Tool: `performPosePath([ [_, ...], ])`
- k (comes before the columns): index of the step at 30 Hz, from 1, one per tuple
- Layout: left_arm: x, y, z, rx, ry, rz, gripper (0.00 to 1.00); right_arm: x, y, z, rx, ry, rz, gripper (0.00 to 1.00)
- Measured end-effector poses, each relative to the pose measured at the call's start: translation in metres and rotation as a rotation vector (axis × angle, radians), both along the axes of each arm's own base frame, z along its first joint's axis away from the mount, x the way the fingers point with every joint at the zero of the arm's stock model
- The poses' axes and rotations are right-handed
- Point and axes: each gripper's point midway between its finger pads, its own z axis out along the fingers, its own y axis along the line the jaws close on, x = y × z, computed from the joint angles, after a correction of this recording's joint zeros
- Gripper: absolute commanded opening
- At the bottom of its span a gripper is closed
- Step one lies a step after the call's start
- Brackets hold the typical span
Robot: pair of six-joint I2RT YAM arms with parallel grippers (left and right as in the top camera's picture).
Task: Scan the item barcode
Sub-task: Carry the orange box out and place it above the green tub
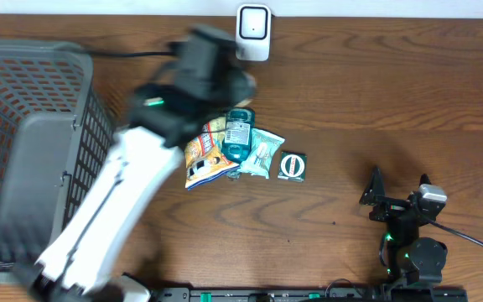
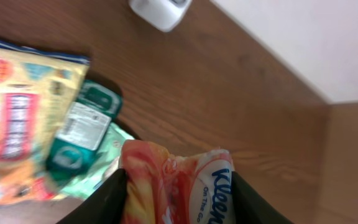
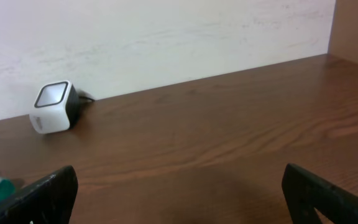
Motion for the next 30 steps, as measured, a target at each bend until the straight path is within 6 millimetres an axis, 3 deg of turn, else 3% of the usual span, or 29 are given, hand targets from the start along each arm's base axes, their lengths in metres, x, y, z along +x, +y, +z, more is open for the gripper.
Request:
performPosePath([
  [4,0.015,-0.056,-0.057,0.073,0.031,-0.07,0.39,0.0,0.0,0.0,0.0,0.0,0.0,0.99],
  [5,0.019,-0.076,-0.083,0.097,0.045,-0.096,0.4,0.0,0.0,0.0,0.0,0.0,0.0,0.99],
  [9,0.023,-0.118,-0.13,0.143,0.033,-0.18,0.4,0.0,0.0,0.0,0.0,0.0,0.0,0.99],
  [13,0.015,-0.138,-0.171,0.217,0.053,-0.237,0.4,0.0,0.0,0.0,0.0,0.0,0.0,0.99],
  [15,0.012,-0.141,-0.186,0.254,0.063,-0.246,0.49,0.0,0.0,0.0,0.0,0.0,0.0,0.99],
  [21,0.015,-0.139,-0.193,0.296,0.042,-0.259,0.93,0.0,0.0,0.0,0.0,0.0,0.0,0.99],
  [23,0.018,-0.14,-0.191,0.311,0.019,-0.282,1.0,0.0,0.0,0.0,0.0,0.0,0.0,0.99],
  [30,0.019,-0.134,-0.18,0.419,-0.048,-0.393,0.98,0.0,0.0,0.0,0.0,0.0,0.0,0.99],
])
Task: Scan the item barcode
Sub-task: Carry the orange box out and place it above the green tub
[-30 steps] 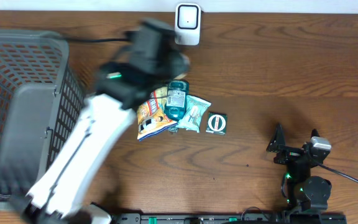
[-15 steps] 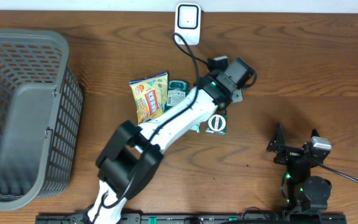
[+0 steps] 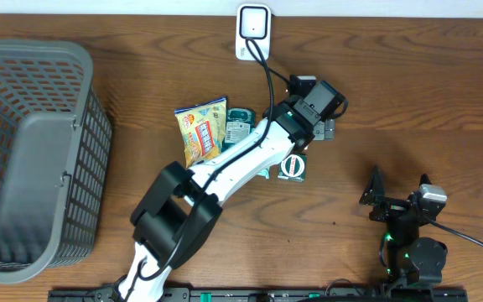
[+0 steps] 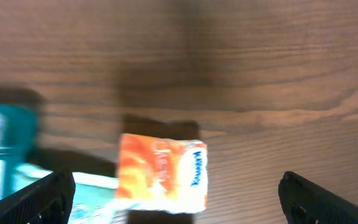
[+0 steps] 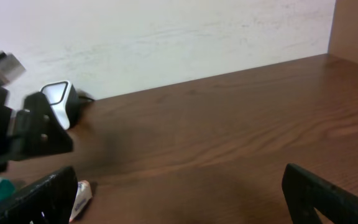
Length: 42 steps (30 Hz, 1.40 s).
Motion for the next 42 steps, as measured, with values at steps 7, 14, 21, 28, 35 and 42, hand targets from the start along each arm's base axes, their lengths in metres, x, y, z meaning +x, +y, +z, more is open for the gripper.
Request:
performPosePath([
  [7,0.014,0.033,0.131,0.055,-0.316,-0.01,0.98,0.0,0.0,0.0,0.0,0.0,0.0,0.99],
  [14,0.001,0.106,0.35,0.025,-0.833,0.153,0.98,0.0,0.0,0.0,0.0,0.0,0.0,0.99],
  [21,-0.024,0.172,0.415,0.297,-0.984,0.257,0.98,0.0,0.0,0.0,0.0,0.0,0.0,0.99],
  [28,-0.031,0.192,0.425,0.428,-0.996,0.285,0.98,0.0,0.0,0.0,0.0,0.0,0.0,0.99],
  [35,-0.078,0.244,0.466,0.356,-1.063,0.359,0.98,0.0,0.0,0.0,0.0,0.0,0.0,0.99],
  [42,-0.14,0.313,0.49,0.214,-1.141,0.455,0.98,0.0,0.0,0.0,0.0,0.0,0.0,0.99],
])
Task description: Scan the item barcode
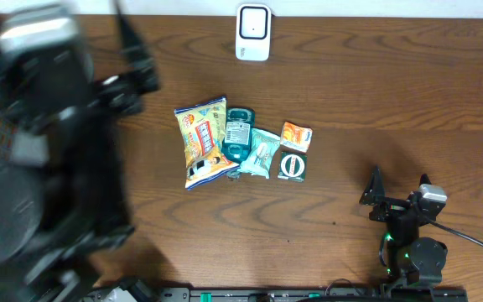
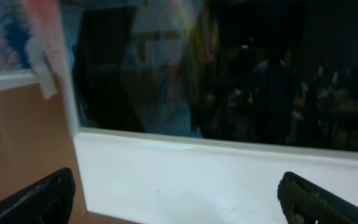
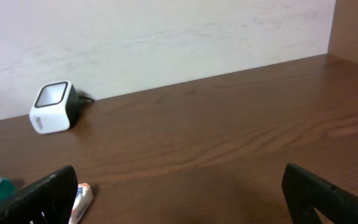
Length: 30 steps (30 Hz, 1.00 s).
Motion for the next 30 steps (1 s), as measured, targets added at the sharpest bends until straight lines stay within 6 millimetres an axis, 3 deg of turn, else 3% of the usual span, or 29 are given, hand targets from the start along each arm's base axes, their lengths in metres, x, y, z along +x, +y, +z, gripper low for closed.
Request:
performPosePath([
  [10,-0.045,0.079,-0.044,-0.092,-0.052,0.091,0.98,0.0,0.0,0.0,0.0,0.0,0.0,0.99],
  [13,-0.073,0.093,-0.055,-0.122,-0.072,0.06,0.98,0.0,0.0,0.0,0.0,0.0,0.0,0.99],
  [15,-0.104,0.098,-0.05,-0.151,-0.136,0.026,0.98,0.0,0.0,0.0,0.0,0.0,0.0,0.99],
  [21,-0.196,0.094,-0.04,-0.181,-0.33,-0.049,0.98,0.0,0.0,0.0,0.0,0.0,0.0,0.99],
  [30,-0.255,0.076,-0.046,-0.227,-0.452,-0.144,0.98,0.0,0.0,0.0,0.0,0.0,0.0,0.99],
])
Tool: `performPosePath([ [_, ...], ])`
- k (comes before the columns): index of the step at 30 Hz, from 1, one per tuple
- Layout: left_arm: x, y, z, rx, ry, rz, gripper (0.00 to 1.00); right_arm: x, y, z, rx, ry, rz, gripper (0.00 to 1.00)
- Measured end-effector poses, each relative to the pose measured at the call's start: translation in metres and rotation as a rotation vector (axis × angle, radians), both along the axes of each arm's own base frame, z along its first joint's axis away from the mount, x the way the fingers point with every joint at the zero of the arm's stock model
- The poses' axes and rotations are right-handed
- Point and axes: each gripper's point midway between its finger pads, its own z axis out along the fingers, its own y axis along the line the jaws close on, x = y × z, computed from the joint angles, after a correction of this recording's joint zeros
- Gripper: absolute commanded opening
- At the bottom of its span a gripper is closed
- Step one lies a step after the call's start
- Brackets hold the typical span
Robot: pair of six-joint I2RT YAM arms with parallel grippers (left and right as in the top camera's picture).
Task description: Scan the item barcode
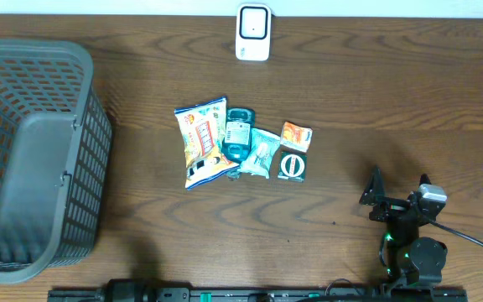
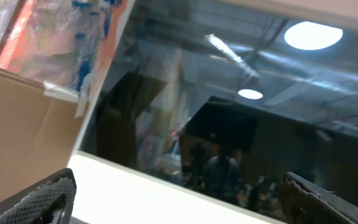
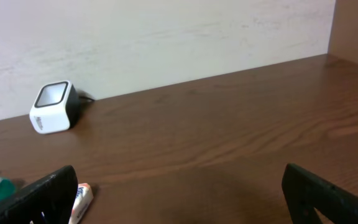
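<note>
An orange tissue pack [image 1: 296, 136] lies on the table at the right end of a row of items, just above a dark green round-labelled box [image 1: 293, 165]. Its end also shows in the right wrist view [image 3: 82, 198]. The white scanner [image 1: 252, 32] stands at the table's far edge, its window facing up [image 3: 53, 107]. My left gripper [image 2: 182, 196] is open and empty, out of the overhead view, its camera facing a dark window and ceiling lights. My right gripper [image 1: 399, 191] rests open at the front right, empty [image 3: 182, 199].
A snack bag [image 1: 201, 143], a teal pack [image 1: 238, 134] and a pale green packet [image 1: 261, 153] lie left of the tissue pack. A large grey mesh basket [image 1: 23, 159] fills the table's left side. A wall runs behind the scanner.
My left arm, a large blur over the left of the overhead view, is now out of that view. Its camera tilts higher, towards ceiling lights. The items and right arm have not moved.
My left gripper was shut on the orange tissue pack above the pile of items. Then it was open over the pack, which lay on the table beside the green box. Then the arm was away to the left, and now it is out of the overhead view.
</note>
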Motion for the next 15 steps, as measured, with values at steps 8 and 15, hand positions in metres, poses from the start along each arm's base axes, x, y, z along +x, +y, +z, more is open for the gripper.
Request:
performPosePath([
  [8,-0.055,-0.007,-0.008,0.004,-0.128,-0.029,0.98,0.0,0.0,0.0,0.0,0.0,0.0,0.99],
  [15,-0.082,-0.008,-0.016,0.006,-0.178,-0.024,0.98,0.0,0.0,0.0,0.0,0.0,0.0,0.99],
])
